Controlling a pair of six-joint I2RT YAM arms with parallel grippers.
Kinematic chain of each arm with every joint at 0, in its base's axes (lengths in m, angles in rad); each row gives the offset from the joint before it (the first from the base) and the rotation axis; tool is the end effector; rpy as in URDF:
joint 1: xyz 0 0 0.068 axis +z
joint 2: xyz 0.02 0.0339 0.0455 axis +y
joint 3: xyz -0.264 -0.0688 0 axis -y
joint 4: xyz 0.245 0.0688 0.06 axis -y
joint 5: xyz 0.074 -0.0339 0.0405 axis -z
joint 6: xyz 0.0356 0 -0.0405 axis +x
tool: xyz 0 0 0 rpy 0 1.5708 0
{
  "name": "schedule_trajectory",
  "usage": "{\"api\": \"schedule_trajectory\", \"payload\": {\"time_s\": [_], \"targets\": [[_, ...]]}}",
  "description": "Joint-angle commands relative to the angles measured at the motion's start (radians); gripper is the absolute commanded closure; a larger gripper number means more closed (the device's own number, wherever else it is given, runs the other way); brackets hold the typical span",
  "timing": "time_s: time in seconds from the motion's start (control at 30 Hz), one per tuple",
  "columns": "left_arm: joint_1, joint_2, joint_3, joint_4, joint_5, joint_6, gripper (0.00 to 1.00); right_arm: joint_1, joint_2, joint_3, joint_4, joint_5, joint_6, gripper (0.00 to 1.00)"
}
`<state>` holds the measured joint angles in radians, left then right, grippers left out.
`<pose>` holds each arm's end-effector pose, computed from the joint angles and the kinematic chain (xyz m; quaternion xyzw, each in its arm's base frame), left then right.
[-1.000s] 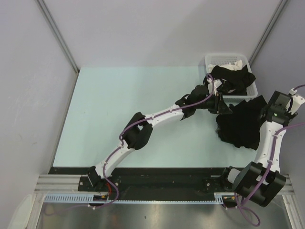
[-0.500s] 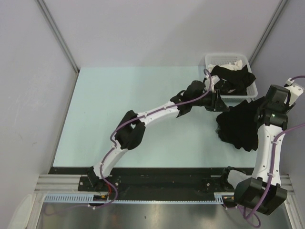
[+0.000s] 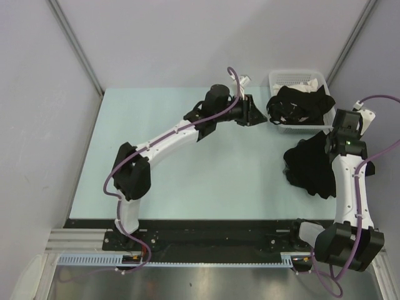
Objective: Fold and stack the t-shirts
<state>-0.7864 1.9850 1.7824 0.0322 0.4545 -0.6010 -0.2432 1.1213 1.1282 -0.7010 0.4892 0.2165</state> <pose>0.3300 -0.3527 0.3467 0.2135 0.7284 -0.5339 0.3725 0.2201 -0.0718 0.3455 0.3002 0.8320 -0.2247 0.4088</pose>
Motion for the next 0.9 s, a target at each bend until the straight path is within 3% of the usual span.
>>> {"api": "schedule_trajectory", "payload": {"time_s": [0.0, 0.3, 0.5, 0.87], "targets": [[-0.005, -0.089, -0.063, 0.006, 0.021, 0.049, 0.65, 0.009, 0.012, 0.002, 0.031, 0.029, -0.006, 0.71], [-0.004, -0.222, -0.113, -0.092, 0.029, 0.104, 0.7, 0.002, 0.139, -0.05, 0.123, 0.025, -0.002, 0.83], [0.01, -0.339, -0.201, -0.141, -0.01, 0.162, 0.69, 0.01, 0.196, -0.077, 0.149, 0.006, 0.035, 0.83], [0.03, -0.396, -0.218, -0.187, -0.027, 0.195, 0.69, -0.001, 0.265, -0.174, 0.25, -0.004, 0.043, 0.82]]}}
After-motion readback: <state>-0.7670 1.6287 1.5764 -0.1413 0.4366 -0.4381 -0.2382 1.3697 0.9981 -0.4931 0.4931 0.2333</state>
